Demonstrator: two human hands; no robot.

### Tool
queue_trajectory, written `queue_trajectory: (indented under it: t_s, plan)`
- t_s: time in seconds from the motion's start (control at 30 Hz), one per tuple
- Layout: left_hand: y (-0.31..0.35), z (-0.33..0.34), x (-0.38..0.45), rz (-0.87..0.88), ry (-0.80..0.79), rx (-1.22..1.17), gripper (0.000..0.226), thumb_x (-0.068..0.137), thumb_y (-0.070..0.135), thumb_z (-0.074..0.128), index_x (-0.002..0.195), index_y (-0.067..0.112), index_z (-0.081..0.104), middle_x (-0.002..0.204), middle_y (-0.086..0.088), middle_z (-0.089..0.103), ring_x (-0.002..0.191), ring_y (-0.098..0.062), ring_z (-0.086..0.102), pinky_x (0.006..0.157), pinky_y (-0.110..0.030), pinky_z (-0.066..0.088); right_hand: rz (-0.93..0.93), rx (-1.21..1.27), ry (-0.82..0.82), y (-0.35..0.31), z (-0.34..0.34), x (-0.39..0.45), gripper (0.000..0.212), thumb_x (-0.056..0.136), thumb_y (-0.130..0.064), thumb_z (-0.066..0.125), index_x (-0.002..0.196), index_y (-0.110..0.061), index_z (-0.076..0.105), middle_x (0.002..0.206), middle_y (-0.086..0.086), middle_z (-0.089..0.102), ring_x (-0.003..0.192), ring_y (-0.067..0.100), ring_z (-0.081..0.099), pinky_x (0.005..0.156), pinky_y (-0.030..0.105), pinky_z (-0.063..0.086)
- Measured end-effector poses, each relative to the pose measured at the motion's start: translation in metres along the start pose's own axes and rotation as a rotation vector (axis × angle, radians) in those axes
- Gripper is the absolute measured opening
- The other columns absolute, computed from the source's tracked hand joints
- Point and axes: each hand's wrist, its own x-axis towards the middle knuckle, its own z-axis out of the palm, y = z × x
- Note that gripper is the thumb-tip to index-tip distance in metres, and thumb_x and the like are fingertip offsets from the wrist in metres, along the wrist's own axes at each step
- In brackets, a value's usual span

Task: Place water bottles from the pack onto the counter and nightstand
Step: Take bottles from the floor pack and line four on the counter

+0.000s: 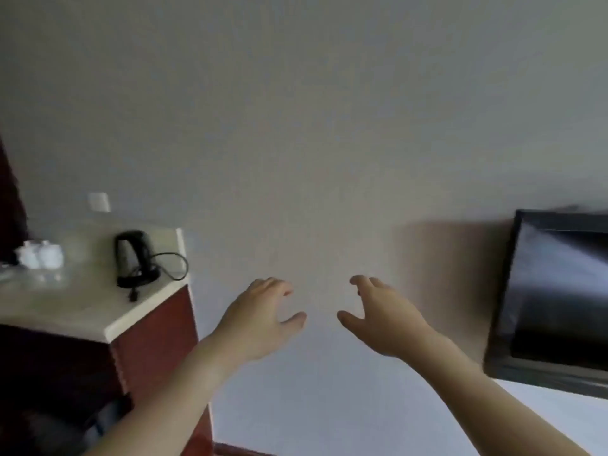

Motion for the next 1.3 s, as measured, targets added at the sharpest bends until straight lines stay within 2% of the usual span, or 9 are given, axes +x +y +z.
queue_trajectory:
  t_s: [0.13,0.3,0.4,0.5,0.63,0.8,0.97,1.1,1.3]
  plan:
    - [-0.108,-0.094,-0.079,-0.254,0.108,0.138,0.055,0.084,0.059,0.058,0.129,0.027,0.058,0.128,0.013,0.058,0.124,-0.009,0.049,0.095,-0.025,0.042,-0.319,0.129,-0.089,-0.158,0.058,0.043,0.068,0.092,-0.051,0.054,0.147,-0.018,0.032,0.14,0.004,0.05,0.129,0.026,0.048,0.101,0.04,0.044]
    - [-0.224,-0.205,-0.188,-0.543,0.233,0.276,0.052,0.085,0.06,0.059,0.127,0.028,0.059,0.123,0.014,0.059,0.119,-0.008,0.051,0.091,-0.025,0.044,-0.652,0.268,-0.217,-0.357,0.124,0.051,0.066,0.088,-0.048,0.056,0.144,-0.017,0.036,0.135,0.008,0.051,0.124,0.03,0.049,0.097,0.038,0.045]
    - [-0.275,-0.249,-0.245,-0.672,0.324,0.323,0.054,0.086,0.06,0.057,0.129,0.028,0.058,0.123,0.016,0.058,0.117,-0.004,0.048,0.088,-0.02,0.039,-0.801,0.333,-0.265,-0.45,0.159,0.05,0.066,0.088,-0.052,0.056,0.142,-0.019,0.038,0.134,0.007,0.052,0.122,0.027,0.051,0.096,0.035,0.045]
    - [-0.313,-0.278,-0.289,-0.745,0.362,0.37,0.053,0.087,0.057,0.06,0.13,0.025,0.059,0.124,0.014,0.059,0.121,-0.006,0.047,0.094,-0.023,0.043,-0.88,0.409,-0.296,-0.517,0.186,0.047,0.069,0.087,-0.054,0.057,0.144,-0.02,0.037,0.131,0.005,0.053,0.119,0.023,0.053,0.095,0.034,0.047]
    - [-0.353,-0.301,-0.323,-0.857,0.395,0.396,0.053,0.087,0.053,0.063,0.131,0.025,0.058,0.127,0.012,0.059,0.124,-0.007,0.047,0.098,-0.025,0.043,-0.953,0.441,-0.374,-0.575,0.222,0.049,0.072,0.088,-0.056,0.057,0.146,-0.021,0.034,0.134,0.002,0.052,0.121,0.021,0.053,0.096,0.039,0.051]
    - [-0.393,-0.307,-0.331,-0.921,0.4,0.421,0.058,0.086,0.054,0.066,0.136,0.025,0.056,0.112,0.02,0.045,0.119,-0.005,0.046,0.091,-0.02,0.037,-1.037,0.425,-0.458,-0.622,0.257,0.077,0.07,0.089,-0.055,0.057,0.145,-0.02,0.035,0.134,0.004,0.05,0.122,0.023,0.05,0.097,0.041,0.049]
    - [-0.421,-0.321,-0.314,-0.974,0.363,0.492,0.057,0.089,0.049,0.065,0.137,0.019,0.054,0.132,0.007,0.058,0.125,-0.011,0.046,0.105,-0.029,0.041,-1.146,0.455,-0.46,-0.661,0.274,0.119,0.072,0.089,-0.055,0.059,0.146,-0.017,0.035,0.138,0.006,0.049,0.124,0.023,0.05,0.097,0.042,0.049]
    - [-0.446,-0.336,-0.294,-1.037,0.358,0.55,0.057,0.091,0.048,0.063,0.139,0.019,0.052,0.136,0.006,0.057,0.126,-0.011,0.046,0.105,-0.026,0.041,-1.213,0.501,-0.447,-0.695,0.284,0.159,0.076,0.087,-0.058,0.058,0.148,-0.019,0.034,0.138,0.003,0.05,0.12,0.021,0.053,0.094,0.039,0.05]
    - [-0.496,-0.35,-0.288,-1.125,0.38,0.609,0.059,0.091,0.051,0.062,0.14,0.02,0.053,0.136,0.007,0.059,0.127,-0.011,0.05,0.104,-0.032,0.046,-1.239,0.525,-0.461,-0.75,0.314,0.199,0.063,0.085,-0.059,0.058,0.135,-0.021,0.046,0.122,0.001,0.055,0.103,0.019,0.058,0.079,0.032,0.047]
